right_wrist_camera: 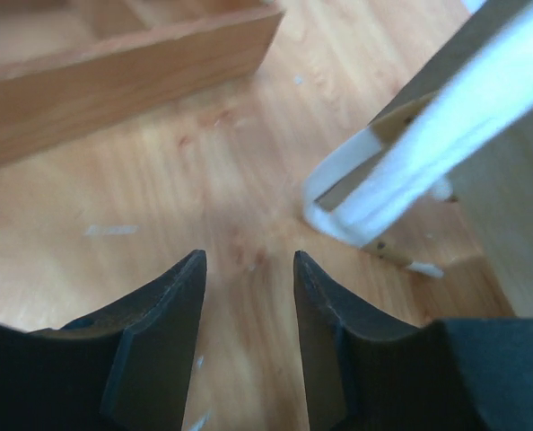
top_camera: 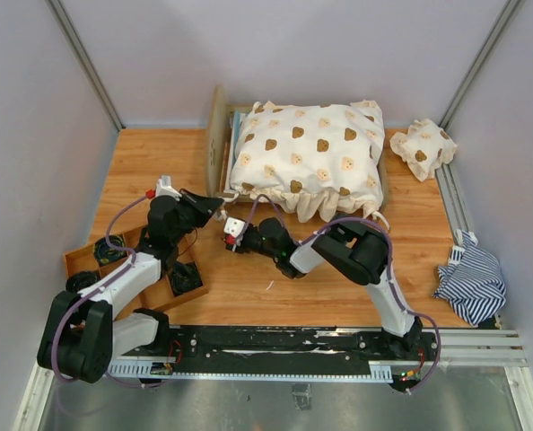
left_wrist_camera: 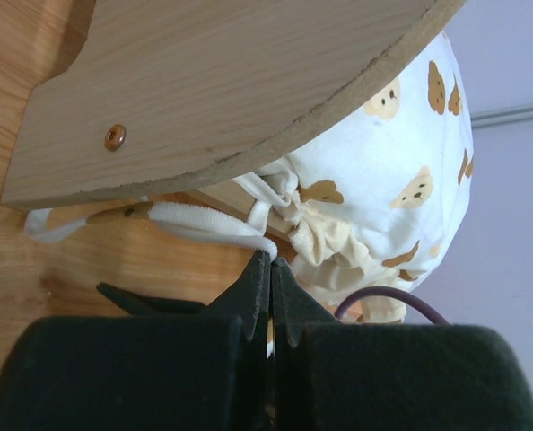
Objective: Set up the pet bed
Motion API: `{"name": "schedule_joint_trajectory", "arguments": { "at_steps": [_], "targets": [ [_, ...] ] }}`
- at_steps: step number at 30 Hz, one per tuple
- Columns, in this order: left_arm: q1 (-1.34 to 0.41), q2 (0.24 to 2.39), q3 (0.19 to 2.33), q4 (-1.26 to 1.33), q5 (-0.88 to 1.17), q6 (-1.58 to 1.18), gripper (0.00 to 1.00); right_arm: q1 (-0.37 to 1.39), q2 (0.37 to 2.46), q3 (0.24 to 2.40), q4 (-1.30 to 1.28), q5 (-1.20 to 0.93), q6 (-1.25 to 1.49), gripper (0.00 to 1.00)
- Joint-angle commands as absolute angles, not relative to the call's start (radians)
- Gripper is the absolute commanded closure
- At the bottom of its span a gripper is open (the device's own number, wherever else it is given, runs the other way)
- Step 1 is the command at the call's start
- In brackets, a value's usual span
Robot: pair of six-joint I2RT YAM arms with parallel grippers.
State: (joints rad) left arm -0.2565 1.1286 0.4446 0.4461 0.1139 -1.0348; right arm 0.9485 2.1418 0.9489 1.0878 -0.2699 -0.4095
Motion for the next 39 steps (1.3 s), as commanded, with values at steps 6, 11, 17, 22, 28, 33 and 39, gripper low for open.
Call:
{"name": "schedule_joint_trajectory", "arguments": {
  "at_steps": [6, 11, 17, 22, 28, 33, 39],
  "targets": [
    [-0.219, 1.134, 0.466, 0.481, 0.199, -1.159, 1.0, 0.974, 2.338, 1.126, 1.532, 0.065, -0.003, 0.54],
    [-0.217, 1.132, 0.483, 0.483, 0.205, -1.173, 1.0, 0.977, 2.402, 1.21, 1.542, 0.133, 0.021, 0.53],
    [-0.218, 1.131, 0.506, 0.459, 0.195, -1.152, 1.0, 0.981, 2.425, 1.24, 1.548, 0.07, 0.042, 0.57],
    [-0.218, 1.13, 0.508, 0.459, 0.192, -1.145, 1.0, 0.98, 2.394, 1.19, 1.55, 0.082, 0.064, 0.8],
    [-0.216, 1.104, 0.506, 0.385, 0.157, -1.034, 1.0, 0.975, 2.224, 0.933, 1.539, -0.002, 0.007, 1.0],
    [-0.216, 1.087, 0.45, 0.329, 0.116, -0.936, 1.0, 0.945, 1.998, 0.759, 1.241, -0.153, -0.093, 1.0],
    [-0.216, 1.145, 0.368, 0.387, 0.152, -0.922, 1.0, 0.955, 1.857, 0.746, 0.843, -0.146, -0.212, 0.94]
  ]
}}
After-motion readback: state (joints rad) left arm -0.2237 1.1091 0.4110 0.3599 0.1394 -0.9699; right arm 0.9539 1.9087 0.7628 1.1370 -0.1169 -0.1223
